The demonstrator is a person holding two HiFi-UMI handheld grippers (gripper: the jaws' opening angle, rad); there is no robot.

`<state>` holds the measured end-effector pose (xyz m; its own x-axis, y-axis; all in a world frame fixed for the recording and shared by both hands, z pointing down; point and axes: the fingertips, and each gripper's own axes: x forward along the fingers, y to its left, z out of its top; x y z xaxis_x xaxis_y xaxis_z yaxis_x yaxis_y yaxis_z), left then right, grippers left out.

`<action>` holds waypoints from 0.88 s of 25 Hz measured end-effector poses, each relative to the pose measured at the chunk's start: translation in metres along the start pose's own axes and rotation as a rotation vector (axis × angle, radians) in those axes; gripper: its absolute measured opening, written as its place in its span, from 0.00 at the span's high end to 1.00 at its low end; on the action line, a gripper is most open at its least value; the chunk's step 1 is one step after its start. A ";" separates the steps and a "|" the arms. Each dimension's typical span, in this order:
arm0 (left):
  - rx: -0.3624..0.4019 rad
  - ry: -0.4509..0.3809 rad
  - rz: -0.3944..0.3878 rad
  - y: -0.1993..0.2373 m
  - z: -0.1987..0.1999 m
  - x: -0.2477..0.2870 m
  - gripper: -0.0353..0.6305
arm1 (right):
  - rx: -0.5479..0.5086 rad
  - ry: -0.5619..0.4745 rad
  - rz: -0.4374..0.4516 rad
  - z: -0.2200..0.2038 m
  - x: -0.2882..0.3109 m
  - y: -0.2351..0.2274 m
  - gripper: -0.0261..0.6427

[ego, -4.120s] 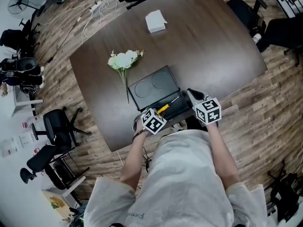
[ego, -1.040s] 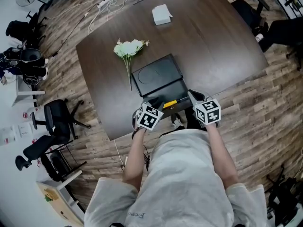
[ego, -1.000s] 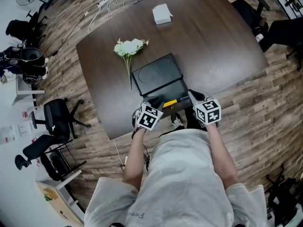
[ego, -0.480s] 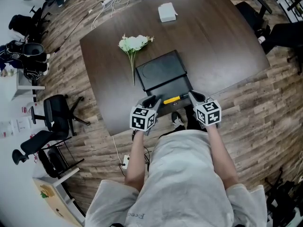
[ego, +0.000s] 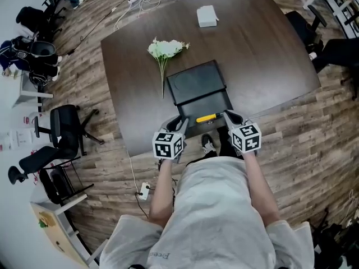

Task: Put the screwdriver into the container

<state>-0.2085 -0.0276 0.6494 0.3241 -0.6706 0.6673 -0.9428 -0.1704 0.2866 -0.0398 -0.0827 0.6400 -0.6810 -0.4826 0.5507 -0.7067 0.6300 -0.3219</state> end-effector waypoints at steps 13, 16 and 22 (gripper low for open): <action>-0.003 -0.052 0.028 -0.007 -0.005 -0.013 0.77 | -0.019 -0.011 0.002 0.000 -0.001 0.010 0.96; -0.007 -0.069 0.033 -0.008 -0.003 -0.017 0.83 | -0.017 -0.017 0.000 0.002 -0.002 0.010 0.96; -0.015 -0.079 0.010 -0.011 0.000 -0.019 0.87 | -0.016 -0.034 -0.001 0.008 0.001 0.011 0.96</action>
<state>-0.2046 -0.0131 0.6335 0.3066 -0.7276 0.6137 -0.9445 -0.1525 0.2910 -0.0499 -0.0819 0.6308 -0.6866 -0.5033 0.5247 -0.7045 0.6389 -0.3090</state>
